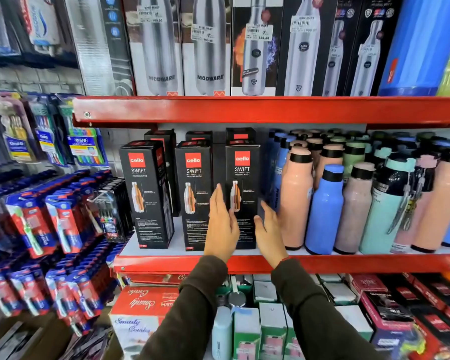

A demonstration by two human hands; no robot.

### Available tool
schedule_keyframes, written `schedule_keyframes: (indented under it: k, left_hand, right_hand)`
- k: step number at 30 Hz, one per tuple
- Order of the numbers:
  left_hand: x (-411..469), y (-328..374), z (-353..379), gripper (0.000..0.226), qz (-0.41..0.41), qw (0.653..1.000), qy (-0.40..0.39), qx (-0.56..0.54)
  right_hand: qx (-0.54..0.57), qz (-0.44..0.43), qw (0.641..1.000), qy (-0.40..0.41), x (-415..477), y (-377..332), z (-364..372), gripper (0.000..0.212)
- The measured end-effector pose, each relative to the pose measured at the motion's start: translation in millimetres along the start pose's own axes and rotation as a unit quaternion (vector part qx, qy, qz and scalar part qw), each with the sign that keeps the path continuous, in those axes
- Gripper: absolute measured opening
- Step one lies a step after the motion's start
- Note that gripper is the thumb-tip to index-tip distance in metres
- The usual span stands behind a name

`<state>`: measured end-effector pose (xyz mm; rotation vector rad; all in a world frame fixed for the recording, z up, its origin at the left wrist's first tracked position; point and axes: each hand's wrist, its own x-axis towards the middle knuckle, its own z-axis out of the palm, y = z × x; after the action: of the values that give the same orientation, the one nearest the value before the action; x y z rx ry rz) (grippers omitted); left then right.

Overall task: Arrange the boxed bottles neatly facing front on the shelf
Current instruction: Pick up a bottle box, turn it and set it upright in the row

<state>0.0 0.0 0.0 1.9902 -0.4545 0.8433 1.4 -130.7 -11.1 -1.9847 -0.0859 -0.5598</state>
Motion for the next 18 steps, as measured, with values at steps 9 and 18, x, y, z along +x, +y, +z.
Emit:
schedule_keyframes:
  k: [9,18]
  left_hand:
    - [4,-23,22,0.046,-0.194,0.976,-0.024,-0.091]
    - [13,-22,18,0.044,-0.206,0.963,0.0,-0.171]
  right_hand:
    - [0.054,0.031,0.998,-0.03,9,13,9,0.046]
    - [0.057,-0.003,0.998,-0.022,9,8,1,0.07]
